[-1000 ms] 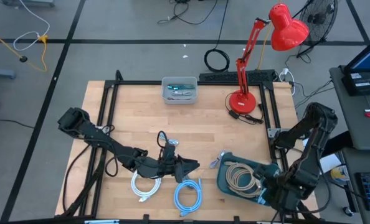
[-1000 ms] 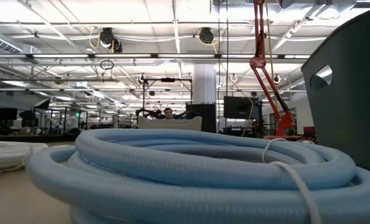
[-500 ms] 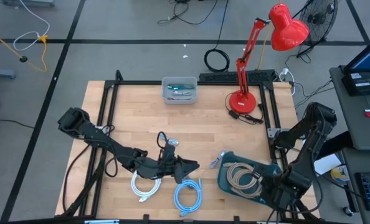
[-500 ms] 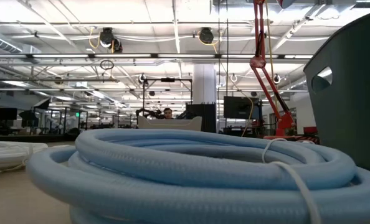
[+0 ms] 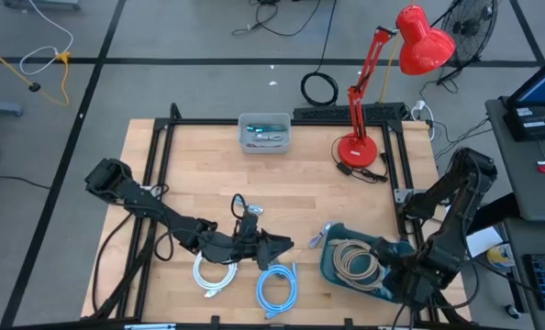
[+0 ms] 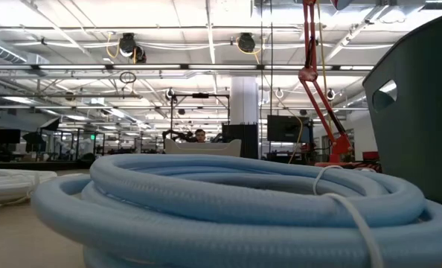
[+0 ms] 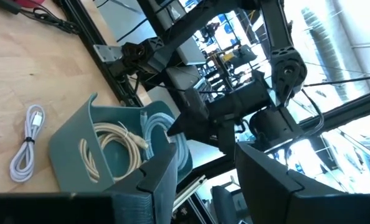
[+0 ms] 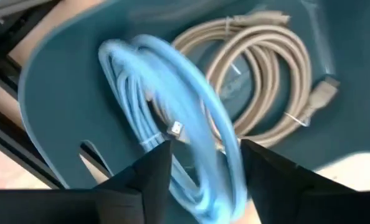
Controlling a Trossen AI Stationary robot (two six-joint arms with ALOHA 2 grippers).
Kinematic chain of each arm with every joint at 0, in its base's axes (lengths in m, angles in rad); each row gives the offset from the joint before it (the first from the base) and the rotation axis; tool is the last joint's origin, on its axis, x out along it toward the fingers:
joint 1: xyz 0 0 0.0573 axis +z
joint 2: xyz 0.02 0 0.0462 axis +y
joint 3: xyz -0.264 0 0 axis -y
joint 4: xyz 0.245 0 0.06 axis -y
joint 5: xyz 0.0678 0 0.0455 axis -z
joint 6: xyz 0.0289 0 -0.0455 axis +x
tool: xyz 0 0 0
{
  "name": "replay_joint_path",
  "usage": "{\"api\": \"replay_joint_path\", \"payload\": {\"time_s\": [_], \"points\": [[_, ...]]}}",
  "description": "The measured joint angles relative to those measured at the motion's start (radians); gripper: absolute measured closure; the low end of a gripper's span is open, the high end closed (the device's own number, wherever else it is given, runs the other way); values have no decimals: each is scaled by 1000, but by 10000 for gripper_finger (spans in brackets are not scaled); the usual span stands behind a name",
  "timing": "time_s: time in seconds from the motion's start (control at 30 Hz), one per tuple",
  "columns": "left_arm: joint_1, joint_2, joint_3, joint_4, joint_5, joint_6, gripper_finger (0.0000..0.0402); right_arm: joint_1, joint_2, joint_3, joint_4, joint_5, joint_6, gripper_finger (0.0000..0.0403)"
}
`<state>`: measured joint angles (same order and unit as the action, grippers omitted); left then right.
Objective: Pick & Place USB Port
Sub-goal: Put the blue hdmi cable into the blue bin, then put the light blue usb cable into the gray bin
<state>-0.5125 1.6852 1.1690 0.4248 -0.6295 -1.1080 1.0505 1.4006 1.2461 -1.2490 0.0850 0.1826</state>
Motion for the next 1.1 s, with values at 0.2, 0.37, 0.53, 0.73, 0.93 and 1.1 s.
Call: {"api": "replay_joint_path", "payload": {"time_s": [0.2,0.37,0.53,0.73,0.93,1.1], "points": [[0,0,0,0,0,0,241,-22,-45,1,-1,27,0,184],[0,0,0,0,0,1,241,-44,-65,2,0,123,14,173],[4,0,0,0,0,12,241,-66,-71,2,11,341,8,176],[17,0,0,-1,1,38,241,-123,-71,2,93,863,-38,207],[42,0,0,-1,72,50,241,-324,-71,2,320,781,-31,336],[57,0,0,-4,138,71,241,-476,-71,2,381,672,10,397]]}}
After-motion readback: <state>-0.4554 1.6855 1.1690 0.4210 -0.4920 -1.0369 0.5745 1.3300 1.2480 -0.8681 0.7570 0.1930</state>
